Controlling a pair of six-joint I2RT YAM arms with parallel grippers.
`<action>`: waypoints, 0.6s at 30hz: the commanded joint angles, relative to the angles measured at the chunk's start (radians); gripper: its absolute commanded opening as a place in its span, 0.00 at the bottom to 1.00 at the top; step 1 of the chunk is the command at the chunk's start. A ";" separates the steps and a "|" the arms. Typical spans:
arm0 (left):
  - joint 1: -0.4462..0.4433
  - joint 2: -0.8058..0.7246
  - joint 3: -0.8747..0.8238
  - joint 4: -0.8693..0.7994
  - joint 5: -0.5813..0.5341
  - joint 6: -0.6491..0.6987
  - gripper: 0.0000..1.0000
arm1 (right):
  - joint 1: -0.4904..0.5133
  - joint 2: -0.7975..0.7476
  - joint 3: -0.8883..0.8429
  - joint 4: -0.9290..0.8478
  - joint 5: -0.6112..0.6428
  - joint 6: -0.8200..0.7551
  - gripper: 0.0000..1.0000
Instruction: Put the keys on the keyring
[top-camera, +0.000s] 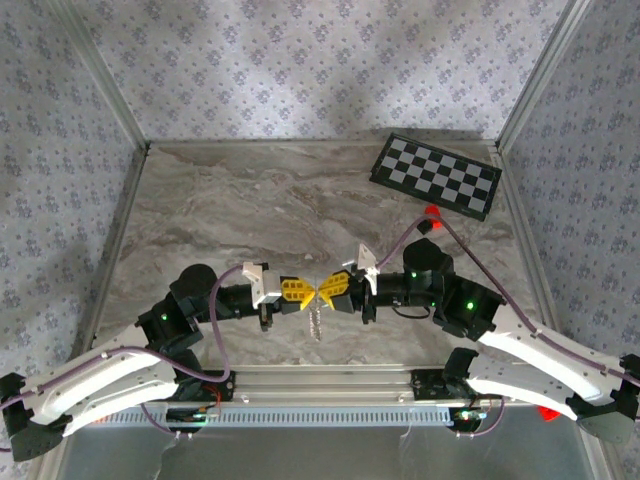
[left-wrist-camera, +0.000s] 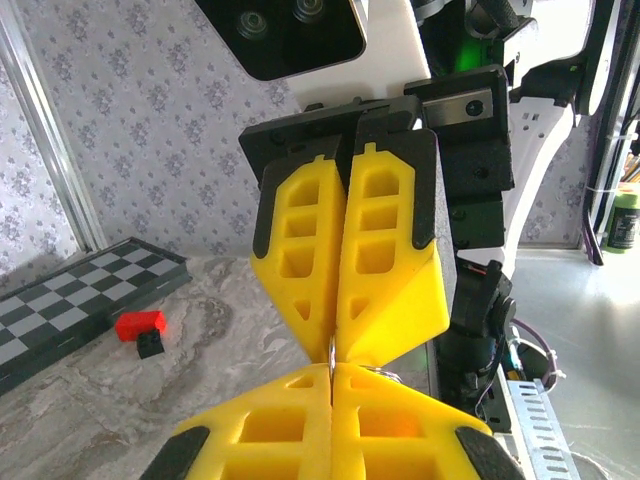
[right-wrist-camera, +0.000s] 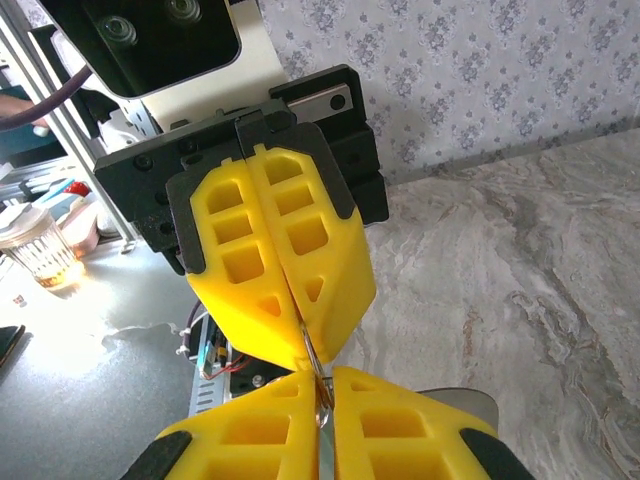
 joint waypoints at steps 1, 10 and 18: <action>0.001 0.003 0.039 0.031 0.031 -0.009 0.00 | 0.001 0.003 0.014 -0.009 -0.026 -0.011 0.10; 0.001 0.006 0.044 0.012 0.015 -0.003 0.00 | 0.017 0.006 0.028 -0.050 -0.026 -0.044 0.00; 0.001 0.016 0.092 -0.142 -0.064 0.011 0.08 | 0.021 -0.007 0.077 -0.158 0.048 -0.114 0.00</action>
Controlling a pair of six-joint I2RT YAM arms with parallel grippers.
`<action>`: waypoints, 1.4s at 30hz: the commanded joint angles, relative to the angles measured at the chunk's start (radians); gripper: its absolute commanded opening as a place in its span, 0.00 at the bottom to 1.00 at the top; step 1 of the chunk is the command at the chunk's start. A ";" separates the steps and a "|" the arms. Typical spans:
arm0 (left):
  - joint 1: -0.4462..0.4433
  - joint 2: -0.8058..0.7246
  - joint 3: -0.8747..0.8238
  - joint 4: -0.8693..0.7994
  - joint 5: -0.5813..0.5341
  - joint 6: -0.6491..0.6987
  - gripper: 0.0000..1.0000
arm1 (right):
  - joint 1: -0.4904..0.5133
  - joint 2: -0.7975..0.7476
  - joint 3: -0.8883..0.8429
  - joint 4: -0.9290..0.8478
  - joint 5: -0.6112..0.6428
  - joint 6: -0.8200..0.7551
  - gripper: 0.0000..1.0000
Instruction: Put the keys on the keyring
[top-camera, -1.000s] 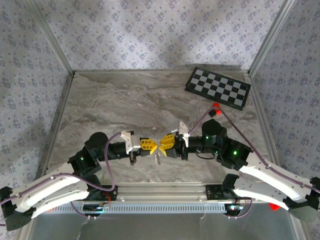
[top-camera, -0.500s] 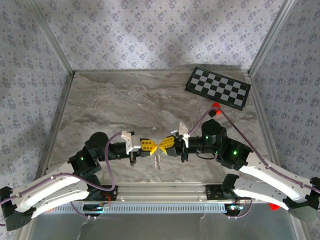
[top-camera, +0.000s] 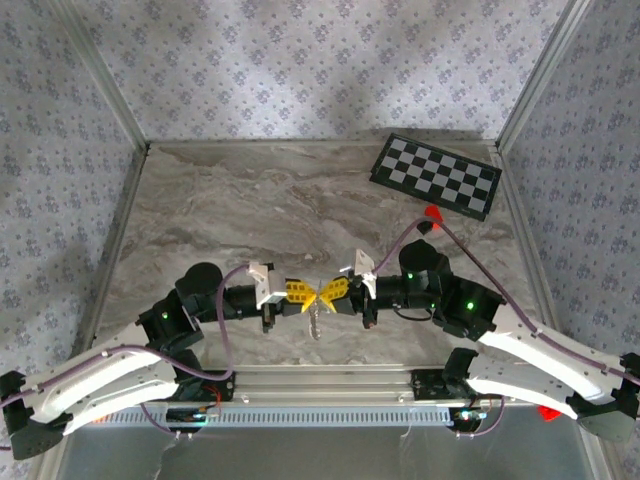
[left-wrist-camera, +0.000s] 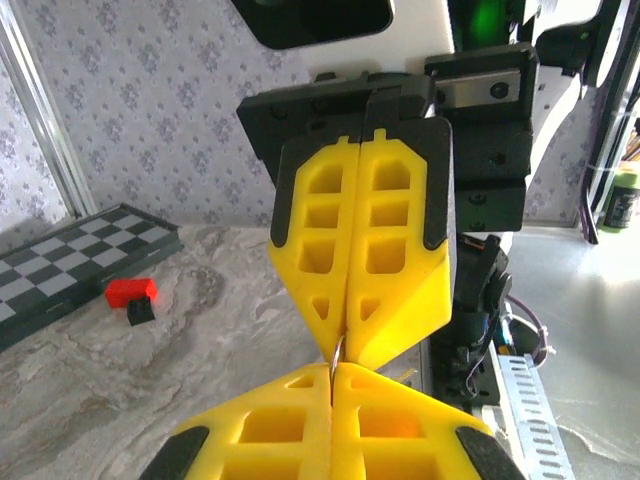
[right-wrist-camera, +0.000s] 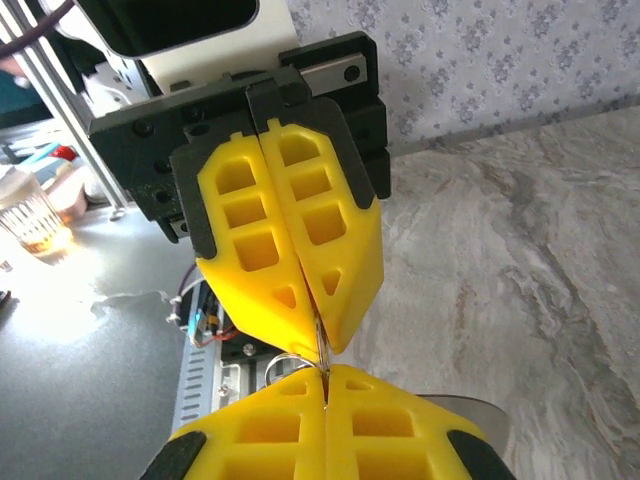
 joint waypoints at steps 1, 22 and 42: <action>0.001 -0.003 0.071 -0.074 -0.060 0.013 0.11 | 0.009 -0.006 0.072 -0.090 0.034 -0.056 0.00; -0.007 0.049 0.203 -0.321 -0.029 0.009 0.30 | 0.134 0.192 0.386 -0.531 0.285 -0.345 0.00; -0.007 0.080 0.193 -0.322 0.002 0.001 0.17 | 0.169 0.290 0.501 -0.615 0.285 -0.445 0.00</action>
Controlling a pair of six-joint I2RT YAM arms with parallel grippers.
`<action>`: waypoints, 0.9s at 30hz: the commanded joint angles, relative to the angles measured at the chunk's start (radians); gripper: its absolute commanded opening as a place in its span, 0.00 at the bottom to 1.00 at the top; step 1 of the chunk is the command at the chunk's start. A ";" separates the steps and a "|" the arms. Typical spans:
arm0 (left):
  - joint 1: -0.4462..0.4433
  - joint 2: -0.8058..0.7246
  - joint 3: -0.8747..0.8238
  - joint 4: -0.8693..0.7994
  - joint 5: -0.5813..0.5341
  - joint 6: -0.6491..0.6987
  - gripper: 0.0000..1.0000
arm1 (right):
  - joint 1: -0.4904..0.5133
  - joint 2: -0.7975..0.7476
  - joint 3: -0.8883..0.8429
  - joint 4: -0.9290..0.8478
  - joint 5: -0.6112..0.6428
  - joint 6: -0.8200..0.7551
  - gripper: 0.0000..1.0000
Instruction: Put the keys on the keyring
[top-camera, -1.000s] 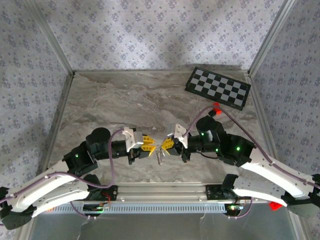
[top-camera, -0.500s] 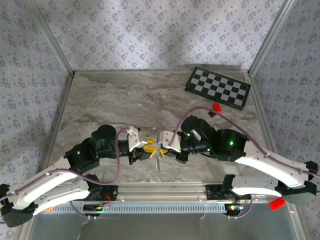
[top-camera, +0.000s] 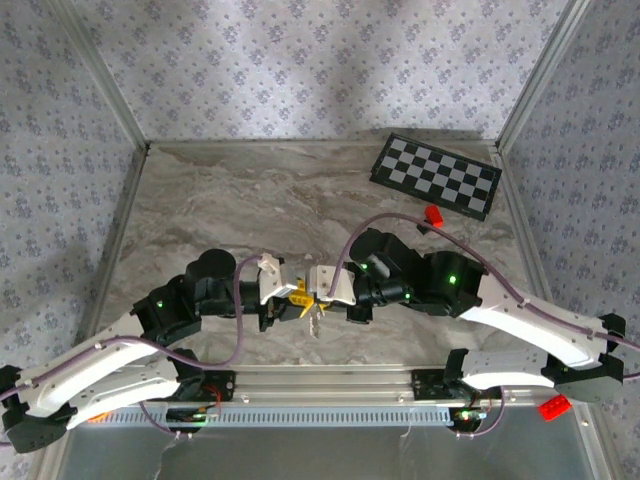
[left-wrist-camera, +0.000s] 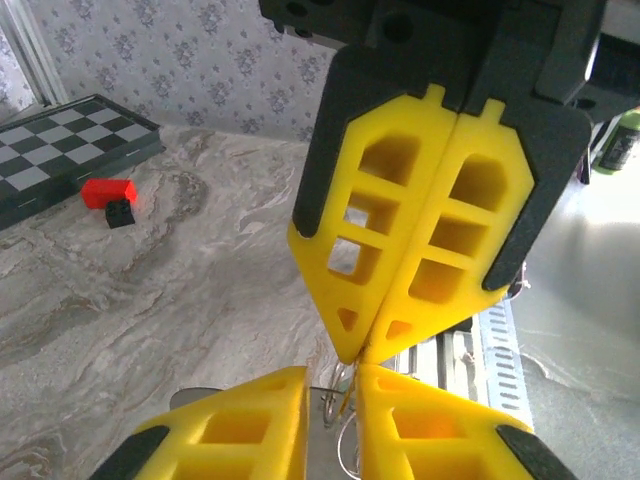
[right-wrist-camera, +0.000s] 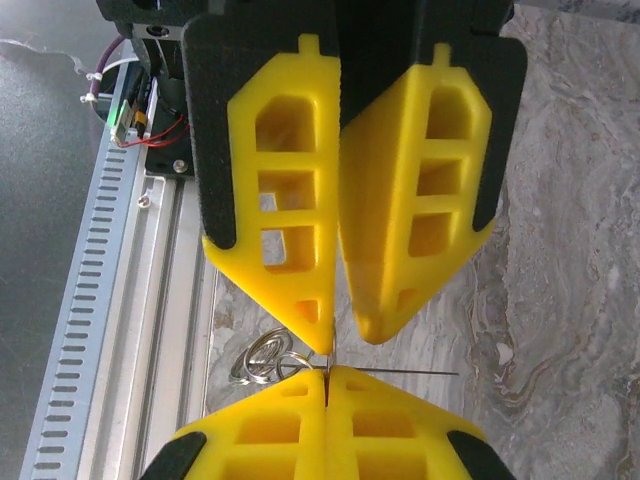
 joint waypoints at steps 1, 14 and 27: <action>-0.006 0.002 0.024 0.002 0.009 0.002 0.17 | 0.007 -0.003 0.038 -0.007 -0.001 -0.017 0.00; -0.006 -0.007 0.013 -0.001 -0.017 0.005 0.15 | 0.007 -0.012 0.040 -0.002 -0.014 -0.014 0.00; -0.006 -0.029 -0.007 0.008 -0.052 0.007 0.23 | 0.014 -0.042 0.021 0.009 -0.043 -0.023 0.00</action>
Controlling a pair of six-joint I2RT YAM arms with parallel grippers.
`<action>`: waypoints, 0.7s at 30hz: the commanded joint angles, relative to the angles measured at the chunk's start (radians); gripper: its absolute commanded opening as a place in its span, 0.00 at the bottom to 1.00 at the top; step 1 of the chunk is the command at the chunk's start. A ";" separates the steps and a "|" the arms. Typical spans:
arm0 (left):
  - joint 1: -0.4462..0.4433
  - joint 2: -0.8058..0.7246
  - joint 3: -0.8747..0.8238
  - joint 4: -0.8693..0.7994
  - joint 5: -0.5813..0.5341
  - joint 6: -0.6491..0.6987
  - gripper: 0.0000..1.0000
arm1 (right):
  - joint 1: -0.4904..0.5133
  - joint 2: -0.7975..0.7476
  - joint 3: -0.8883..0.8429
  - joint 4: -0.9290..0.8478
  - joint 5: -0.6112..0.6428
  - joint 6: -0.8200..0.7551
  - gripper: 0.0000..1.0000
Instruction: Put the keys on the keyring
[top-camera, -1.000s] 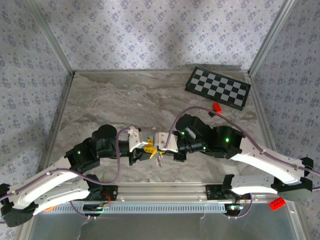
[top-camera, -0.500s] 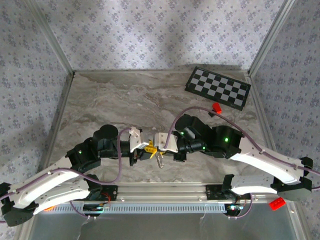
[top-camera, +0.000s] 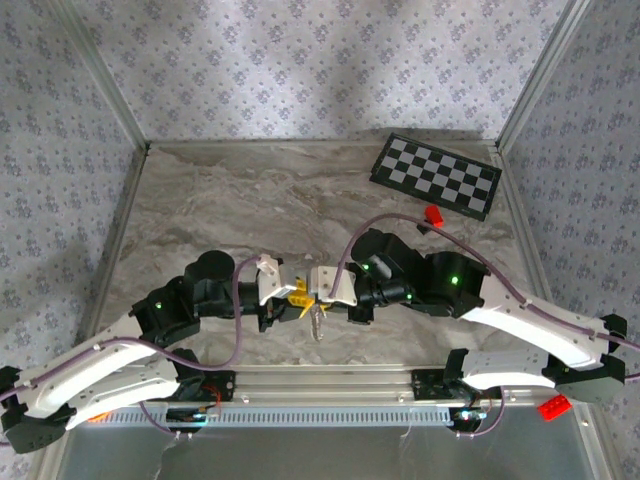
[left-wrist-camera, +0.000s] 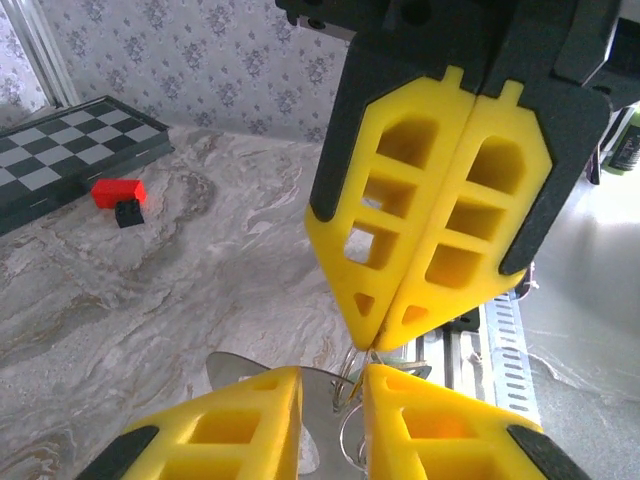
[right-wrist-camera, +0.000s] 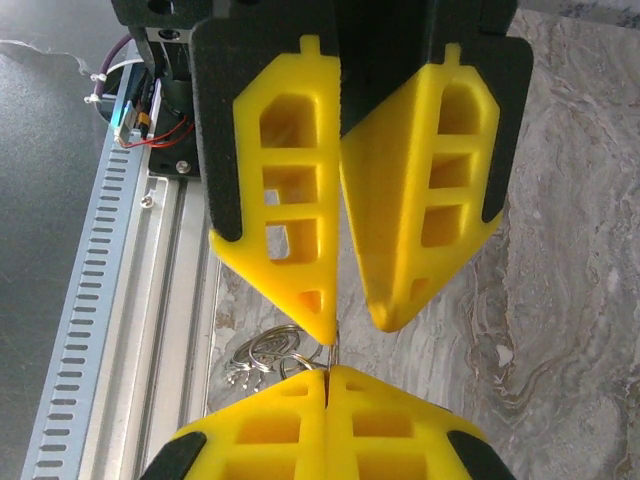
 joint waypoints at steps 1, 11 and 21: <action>0.000 -0.017 -0.005 0.011 -0.021 0.002 0.23 | 0.010 -0.040 0.015 0.015 -0.044 -0.017 0.00; 0.000 -0.039 -0.021 0.052 0.057 -0.007 0.22 | 0.006 -0.062 -0.007 0.033 -0.055 0.004 0.00; -0.008 -0.031 -0.023 0.063 0.120 -0.009 0.23 | -0.001 -0.059 -0.009 0.042 -0.064 0.008 0.00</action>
